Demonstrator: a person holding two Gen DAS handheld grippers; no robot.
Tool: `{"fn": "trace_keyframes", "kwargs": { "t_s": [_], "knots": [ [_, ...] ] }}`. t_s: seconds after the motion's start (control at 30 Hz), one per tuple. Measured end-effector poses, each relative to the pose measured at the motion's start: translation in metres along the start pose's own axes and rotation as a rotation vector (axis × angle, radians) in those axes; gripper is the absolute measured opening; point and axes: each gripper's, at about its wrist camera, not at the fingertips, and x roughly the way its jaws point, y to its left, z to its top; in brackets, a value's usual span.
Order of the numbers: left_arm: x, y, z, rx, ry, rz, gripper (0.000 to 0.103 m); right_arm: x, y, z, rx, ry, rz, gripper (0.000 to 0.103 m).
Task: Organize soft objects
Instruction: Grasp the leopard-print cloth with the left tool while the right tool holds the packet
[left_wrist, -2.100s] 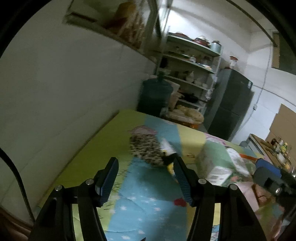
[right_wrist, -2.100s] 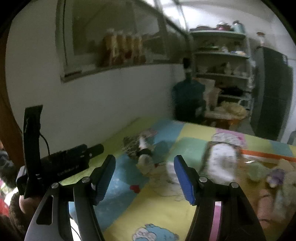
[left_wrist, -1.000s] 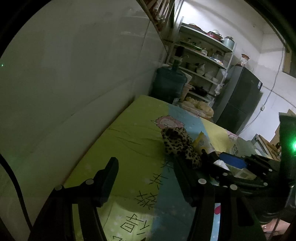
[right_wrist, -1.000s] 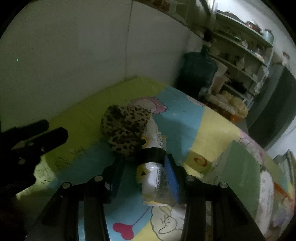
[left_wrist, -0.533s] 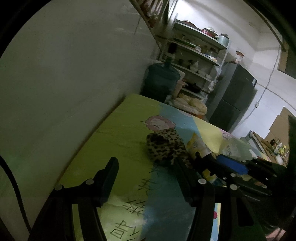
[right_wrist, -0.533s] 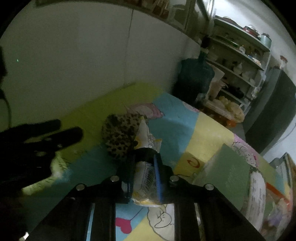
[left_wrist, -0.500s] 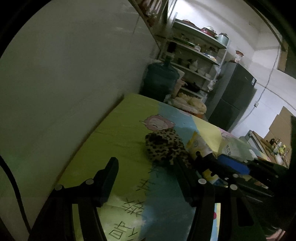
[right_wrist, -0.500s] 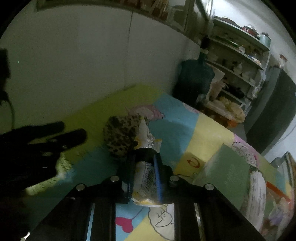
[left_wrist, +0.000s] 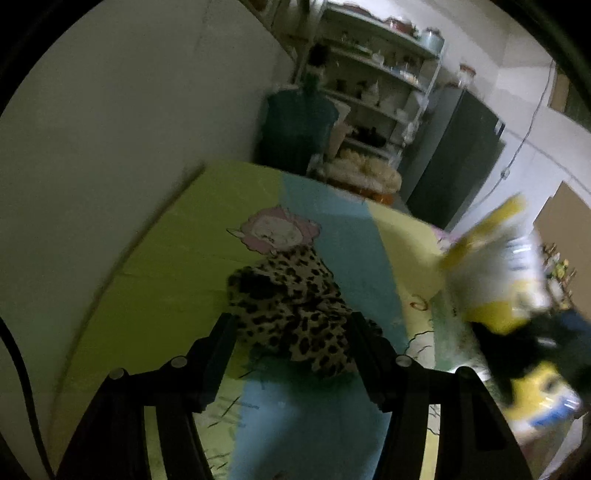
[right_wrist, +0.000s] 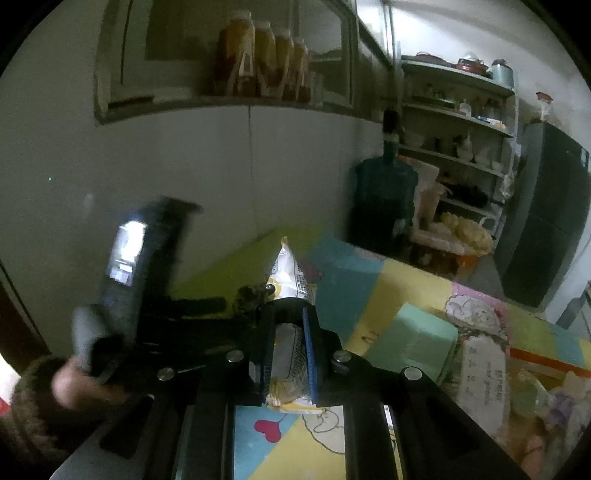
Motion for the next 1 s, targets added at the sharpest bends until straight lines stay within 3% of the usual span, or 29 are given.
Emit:
{"fn": "trace_keyframes", "kwargs": {
  "t_s": [0.1, 0.17, 0.2, 0.23, 0.27, 0.3, 0.37, 0.53, 0.63, 0.67, 0.77, 0.8, 1.0],
  "knots": [
    [0.016, -0.005, 0.0, 0.001, 0.05, -0.009, 0.061, -0.009, -0.004, 0.0, 0.006, -0.018, 0.003, 0.015],
    [0.018, -0.008, -0.001, 0.014, 0.034, 0.002, 0.058, -0.012, -0.01, -0.001, 0.015, -0.029, 0.003, 0.015],
    [0.018, -0.01, -0.001, 0.016, 0.033, -0.001, 0.054, -0.013, -0.012, -0.001, 0.019, -0.031, 0.003, 0.015],
    [0.017, -0.009, -0.001, 0.012, 0.032, -0.009, 0.038, -0.011, -0.012, -0.001, 0.024, -0.032, 0.002, 0.015],
    [0.017, -0.007, -0.002, 0.004, 0.033, -0.012, 0.028, -0.013, -0.015, -0.002, 0.033, -0.034, 0.003, 0.013],
    [0.017, -0.005, -0.002, -0.004, 0.031, -0.015, 0.026, -0.016, -0.017, -0.004, 0.038, -0.038, 0.004, 0.006],
    [0.015, -0.002, -0.003, -0.025, 0.024, -0.037, 0.017, -0.02, -0.02, -0.006, 0.049, -0.048, 0.003, 0.006],
    [0.007, -0.001, -0.005, -0.028, -0.014, -0.025, 0.014, -0.019, -0.028, -0.008, 0.06, -0.041, 0.014, 0.006],
    [-0.004, 0.0, -0.004, -0.038, -0.053, -0.025, 0.012, -0.015, -0.032, -0.013, 0.073, -0.013, 0.095, 0.007],
    [-0.008, 0.002, -0.003, -0.045, -0.07, -0.023, 0.012, -0.01, -0.032, -0.016, 0.081, 0.018, 0.142, 0.01],
    [-0.021, 0.006, -0.003, -0.058, -0.117, -0.009, 0.012, 0.007, -0.03, -0.027, 0.112, 0.091, 0.206, 0.037],
    [-0.027, 0.007, -0.004, -0.062, -0.136, -0.005, 0.012, 0.012, -0.029, -0.031, 0.124, 0.11, 0.216, 0.041],
    [-0.049, 0.011, -0.01, -0.064, -0.185, -0.012, 0.012, 0.043, -0.023, -0.05, 0.213, 0.208, 0.212, 0.042]
  ]
}}
